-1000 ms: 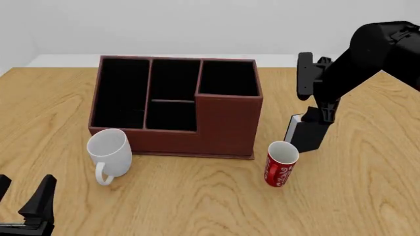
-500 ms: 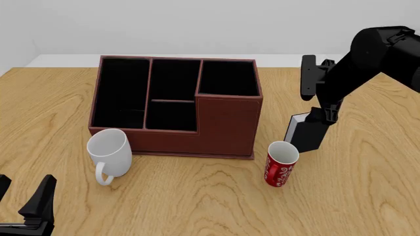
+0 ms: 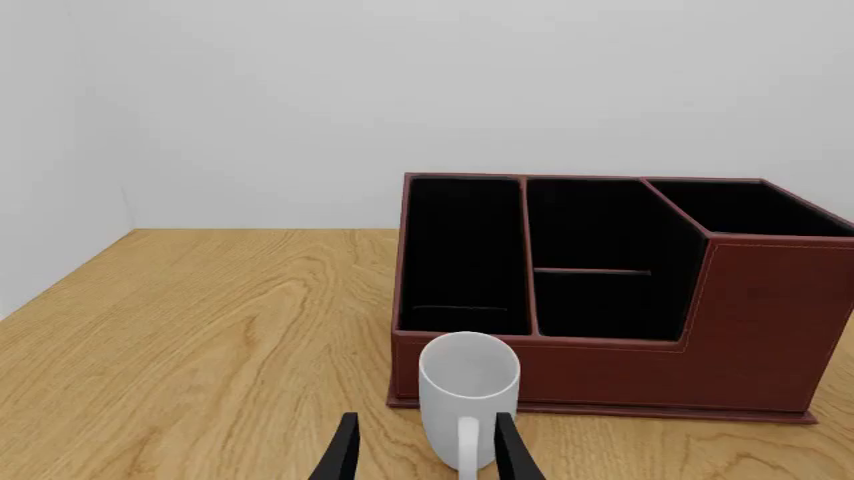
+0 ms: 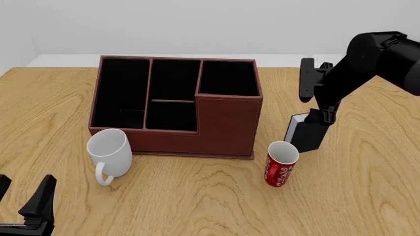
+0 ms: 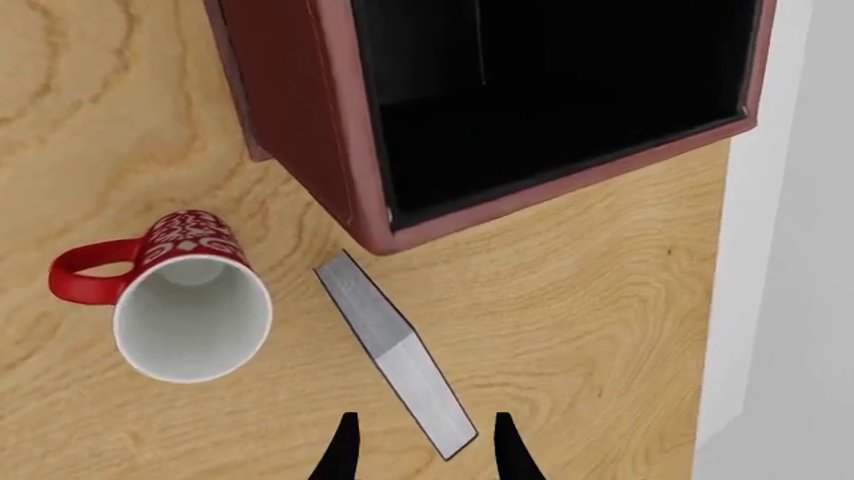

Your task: Pick up the book and place it in the right compartment of the caddy.

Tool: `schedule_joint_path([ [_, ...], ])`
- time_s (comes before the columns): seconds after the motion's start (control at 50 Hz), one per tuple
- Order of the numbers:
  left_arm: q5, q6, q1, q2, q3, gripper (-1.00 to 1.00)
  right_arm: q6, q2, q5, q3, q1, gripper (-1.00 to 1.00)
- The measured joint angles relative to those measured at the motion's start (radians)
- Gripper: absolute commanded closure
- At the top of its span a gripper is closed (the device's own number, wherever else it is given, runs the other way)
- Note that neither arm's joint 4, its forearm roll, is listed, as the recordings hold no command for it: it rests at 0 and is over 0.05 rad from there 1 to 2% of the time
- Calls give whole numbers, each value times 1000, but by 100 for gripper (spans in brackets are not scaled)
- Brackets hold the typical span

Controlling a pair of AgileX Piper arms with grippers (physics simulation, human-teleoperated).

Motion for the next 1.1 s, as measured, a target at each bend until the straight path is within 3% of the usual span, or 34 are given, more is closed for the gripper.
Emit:
schedule_joint_path([
  [1.1,0,0,0,0,0,-100,-56,110,-48,-19,-51,-100],
])
